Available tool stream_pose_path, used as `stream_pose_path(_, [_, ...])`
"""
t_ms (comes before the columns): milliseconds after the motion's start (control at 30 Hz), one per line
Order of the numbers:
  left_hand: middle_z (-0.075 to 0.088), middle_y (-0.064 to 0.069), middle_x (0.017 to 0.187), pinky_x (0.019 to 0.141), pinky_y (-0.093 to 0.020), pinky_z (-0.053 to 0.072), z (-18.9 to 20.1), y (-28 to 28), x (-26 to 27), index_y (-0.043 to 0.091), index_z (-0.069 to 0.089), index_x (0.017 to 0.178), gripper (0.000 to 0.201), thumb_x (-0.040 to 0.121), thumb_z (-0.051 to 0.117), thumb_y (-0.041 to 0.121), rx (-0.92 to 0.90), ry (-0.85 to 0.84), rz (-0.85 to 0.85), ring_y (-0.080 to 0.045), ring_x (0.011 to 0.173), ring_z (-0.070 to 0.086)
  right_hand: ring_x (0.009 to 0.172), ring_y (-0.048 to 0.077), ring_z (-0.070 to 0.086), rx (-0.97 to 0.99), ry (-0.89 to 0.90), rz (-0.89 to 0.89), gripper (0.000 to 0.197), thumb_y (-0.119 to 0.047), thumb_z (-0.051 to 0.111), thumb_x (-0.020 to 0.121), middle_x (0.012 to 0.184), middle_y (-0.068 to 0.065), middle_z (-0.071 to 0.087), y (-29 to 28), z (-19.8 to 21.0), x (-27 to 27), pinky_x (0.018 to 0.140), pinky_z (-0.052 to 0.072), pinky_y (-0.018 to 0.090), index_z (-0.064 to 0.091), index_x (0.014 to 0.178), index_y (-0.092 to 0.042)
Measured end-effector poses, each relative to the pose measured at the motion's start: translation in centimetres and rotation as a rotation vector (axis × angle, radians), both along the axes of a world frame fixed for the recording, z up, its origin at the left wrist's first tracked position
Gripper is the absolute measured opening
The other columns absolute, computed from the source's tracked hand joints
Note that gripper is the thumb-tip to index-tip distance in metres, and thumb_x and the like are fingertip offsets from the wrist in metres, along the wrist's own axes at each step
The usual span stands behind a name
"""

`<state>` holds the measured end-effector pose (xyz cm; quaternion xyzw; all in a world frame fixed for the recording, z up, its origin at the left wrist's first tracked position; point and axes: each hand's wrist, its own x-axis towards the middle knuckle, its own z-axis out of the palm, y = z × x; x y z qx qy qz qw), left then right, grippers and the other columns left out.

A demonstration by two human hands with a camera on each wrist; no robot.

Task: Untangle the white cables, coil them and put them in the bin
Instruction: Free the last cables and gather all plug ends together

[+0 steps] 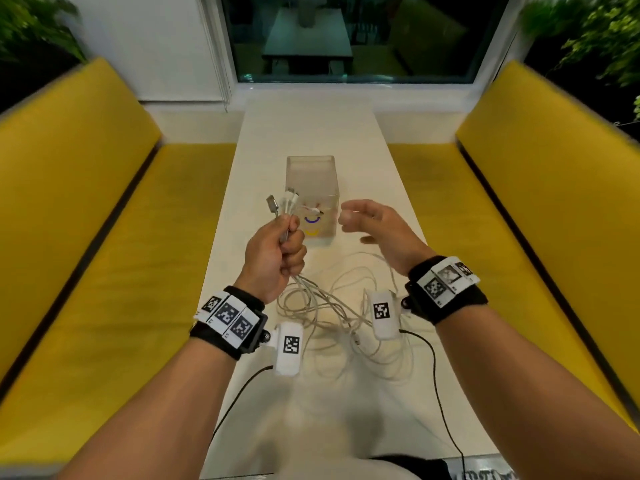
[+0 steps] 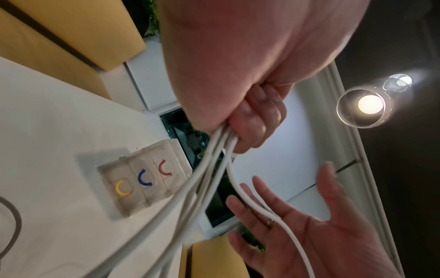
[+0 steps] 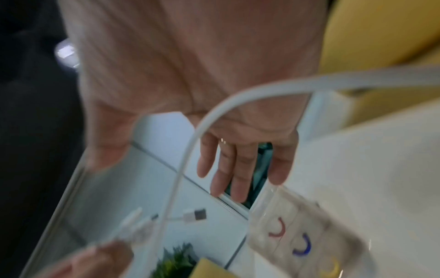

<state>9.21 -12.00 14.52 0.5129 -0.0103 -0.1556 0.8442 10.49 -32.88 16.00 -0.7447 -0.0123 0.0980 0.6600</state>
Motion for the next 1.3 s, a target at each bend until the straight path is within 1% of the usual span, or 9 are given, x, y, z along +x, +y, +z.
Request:
stream_pose_path(100, [0.016,0.006,0.055,0.042,-0.023,0.008,-0.2,-0.9,-0.1,0.020,0.044,0.081,0.031,0.107,0.030,0.029,-0.063,0.030,0.011,-0.012,0.047,0.006,0.094,0.005,0.065,-0.151,-0.030,0.133,0.027,-0.027,0.065,0.096,0.113,0.007,0.072,2.4,-0.3,-1.0,0.079,0.047,0.020,0.064,0.118,-0.012])
stream_pose_path(300, [0.018,0.009,0.052,0.041,-0.023,0.007,-0.7,-0.6,0.1,0.021,0.042,0.078,0.033,0.107,0.030,0.032,-0.159,0.103,-0.016,-0.012,0.047,0.006,0.134,0.016,0.041,-0.677,0.259,0.817,0.058,-0.053,0.031,0.104,0.151,0.009,0.046,4.7,-1.1,-4.1,0.104,0.026,0.014,0.043,0.144,-0.012])
stream_pose_path(400, [0.025,0.010,0.048,0.041,-0.024,0.007,-1.1,-0.3,0.1,0.021,0.041,0.077,0.034,0.107,0.030,0.032,-0.194,0.115,-0.038,-0.012,0.047,0.006,0.117,0.027,0.053,-1.121,-0.022,0.638,0.046,-0.064,0.048,0.095,0.125,0.001,0.060,4.4,-1.9,-3.9,0.104,0.027,0.041,0.054,0.120,-0.025])
stream_pose_path(500, [0.026,0.010,0.048,0.040,-0.023,0.008,-1.2,-1.2,-0.1,0.020,0.040,0.078,0.032,0.106,0.031,0.032,-0.199,0.083,-0.045,-0.011,0.045,0.007,0.099,0.019,0.064,-0.712,-0.219,0.413,0.026,-0.021,0.064,0.089,0.105,0.002,0.068,5.6,-3.5,-3.3,0.095,0.045,0.040,0.059,0.114,-0.015])
stream_pose_path(633, [0.026,0.009,0.050,0.039,-0.024,0.013,-1.0,-1.3,0.3,0.019,0.040,0.078,0.033,0.107,0.030,0.032,-0.210,0.048,-0.073,-0.011,0.045,0.009,0.048,0.021,0.052,0.195,0.137,0.267,0.015,0.000,0.061,0.086,0.058,0.006,0.050,6.2,-5.3,-4.1,0.055,0.051,0.031,0.057,0.098,-0.008])
stream_pose_path(767, [0.028,0.006,0.053,0.044,-0.026,0.037,-1.8,0.1,0.8,0.017,0.043,0.078,0.033,0.107,0.032,0.029,-0.159,0.019,-0.070,-0.010,0.042,0.024,0.042,0.012,0.021,0.143,0.310,0.342,0.040,-0.040,0.064,0.094,0.056,-0.001,0.023,3.4,-7.4,-5.0,0.042,0.025,0.021,0.044,0.067,-0.018])
stream_pose_path(867, [0.034,0.001,0.058,0.055,-0.031,0.050,-3.2,0.6,0.4,0.014,0.045,0.081,0.033,0.108,0.031,0.025,-0.141,0.024,-0.034,-0.014,0.048,0.036,0.039,0.013,0.025,0.024,0.318,0.371,0.048,-0.048,0.061,0.094,0.053,-0.002,0.026,1.2,-8.7,-4.7,0.041,0.030,0.023,0.039,0.061,-0.022])
stream_pose_path(1167, [0.027,0.008,0.054,0.037,-0.019,0.021,-5.5,2.3,1.2,0.019,0.049,0.083,0.030,0.108,0.034,0.026,-0.140,0.234,0.157,-0.007,0.041,0.022,0.036,0.009,0.027,0.205,0.622,0.413,0.038,-0.044,0.050,0.101,0.056,-0.003,0.027,-2.4,-11.1,-5.1,0.040,0.037,0.024,0.055,0.078,-0.016])
stream_pose_path(1300, [0.029,0.005,0.057,0.039,-0.019,0.022,-5.7,2.5,1.2,0.019,0.043,0.083,0.027,0.109,0.035,0.025,0.062,0.206,0.198,-0.008,0.043,0.021,0.044,0.012,0.022,-0.033,0.567,0.390,0.037,-0.039,0.049,0.103,0.060,0.000,0.028,-2.9,-10.8,-5.2,0.043,0.023,0.022,0.056,0.073,-0.020])
